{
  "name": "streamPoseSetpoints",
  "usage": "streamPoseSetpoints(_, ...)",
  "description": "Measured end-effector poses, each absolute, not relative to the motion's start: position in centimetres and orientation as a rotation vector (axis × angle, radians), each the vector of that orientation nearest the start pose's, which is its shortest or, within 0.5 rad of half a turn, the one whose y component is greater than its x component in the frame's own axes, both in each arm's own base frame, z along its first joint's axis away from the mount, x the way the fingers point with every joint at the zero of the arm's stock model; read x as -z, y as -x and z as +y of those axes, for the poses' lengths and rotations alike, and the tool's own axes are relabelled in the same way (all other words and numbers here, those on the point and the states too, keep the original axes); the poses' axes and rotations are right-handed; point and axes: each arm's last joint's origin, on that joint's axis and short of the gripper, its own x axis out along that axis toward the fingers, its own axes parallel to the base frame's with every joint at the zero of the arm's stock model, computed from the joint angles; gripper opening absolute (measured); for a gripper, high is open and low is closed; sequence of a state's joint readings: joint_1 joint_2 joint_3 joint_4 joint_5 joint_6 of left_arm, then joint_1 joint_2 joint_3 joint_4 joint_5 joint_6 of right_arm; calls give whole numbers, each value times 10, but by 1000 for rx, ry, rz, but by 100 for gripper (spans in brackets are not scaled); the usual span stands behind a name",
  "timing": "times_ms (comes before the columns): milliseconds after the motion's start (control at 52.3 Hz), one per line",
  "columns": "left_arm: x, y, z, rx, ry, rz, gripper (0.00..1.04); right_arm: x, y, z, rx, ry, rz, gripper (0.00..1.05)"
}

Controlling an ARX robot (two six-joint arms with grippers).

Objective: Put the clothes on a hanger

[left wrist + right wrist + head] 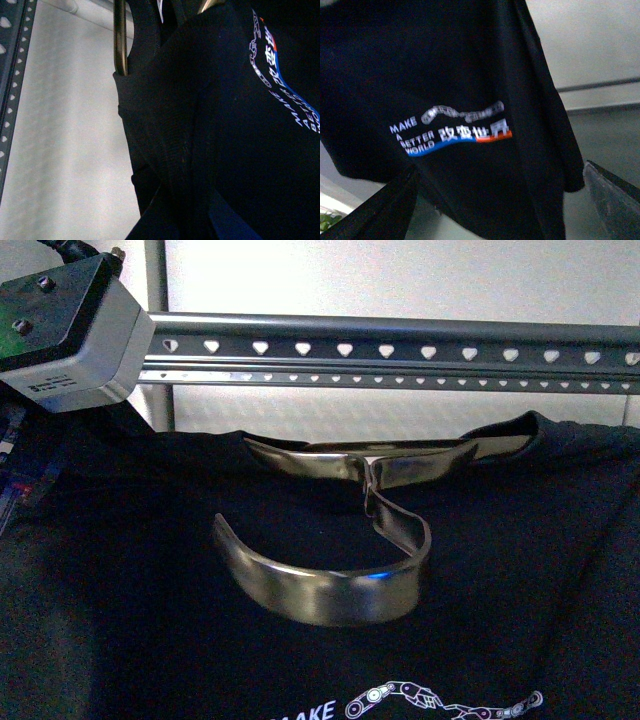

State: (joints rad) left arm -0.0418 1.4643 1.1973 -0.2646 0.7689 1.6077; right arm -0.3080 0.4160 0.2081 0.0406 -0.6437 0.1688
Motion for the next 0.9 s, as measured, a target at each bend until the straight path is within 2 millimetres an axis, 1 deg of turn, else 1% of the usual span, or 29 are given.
streamPoseSetpoints(19, -314, -319, -33, 989, -1287, -232, 4, -208, -122, -21, -332, -225, 163, 97)
streamPoseSetpoints(76, -314, -320, -33, 989, -1287, -231, 4, -235, -136, -26, -397, -89, 79, 97)
streamPoseSetpoints(96, -314, -320, -33, 989, -1287, -230, 4, -240, -138, -27, -404, -55, 63, 97)
streamPoseSetpoints(115, -313, -320, -33, 988, -1287, -228, 4, -250, -144, -29, -435, 35, 27, 97)
streamPoseSetpoints(134, -313, -320, -33, 987, -1288, -226, 4, -255, -146, -29, -449, 75, 10, 97)
streamPoseSetpoints(191, -313, -320, -33, 985, -1290, -225, 4, -277, -162, -32, -529, 289, -50, 97)
streamPoseSetpoints(229, -313, -320, -33, 985, -1291, -225, 4, -284, -170, -33, -584, 405, -62, 97)
streamPoseSetpoints(306, -313, -320, -33, 986, -1292, -226, 4, -294, -185, -35, -667, 561, -32, 97)
streamPoseSetpoints(325, -313, -320, -33, 986, -1292, -227, 4, -298, -194, -35, -682, 677, -23, 97)
streamPoseSetpoints(344, -313, -320, -33, 986, -1293, -227, 4, -301, -200, -35, -694, 722, -9, 97)
streamPoseSetpoints(363, -313, -320, -33, 986, -1293, -227, 4, -305, -207, -35, -696, 820, -9, 97)
streamPoseSetpoints(402, -313, -320, -33, 986, -1293, -227, 4, -311, -219, -33, -709, 960, -14, 97)
streamPoseSetpoints(440, -313, -320, -33, 986, -1293, -227, 4, -322, -234, -29, -720, 1102, -53, 97)
streamPoseSetpoints(478, -313, -320, -33, 986, -1294, -227, 4, -333, -245, -21, -726, 1196, -94, 97)
streamPoseSetpoints(574, -313, -320, -33, 987, -1296, -230, 4, -348, -259, -6, -728, 1282, -147, 97)
streamPoseSetpoints(707, -313, -320, -33, 989, -1294, -233, 4, -355, -278, 13, -746, 1316, -151, 97)
streamPoseSetpoints(784, -313, -320, -33, 989, -1294, -233, 4, -353, -292, 22, -759, 1318, -114, 97)
streamPoseSetpoints(899, -313, -320, -33, 989, -1298, -234, 4, -339, -315, 32, -766, 1319, -25, 97)
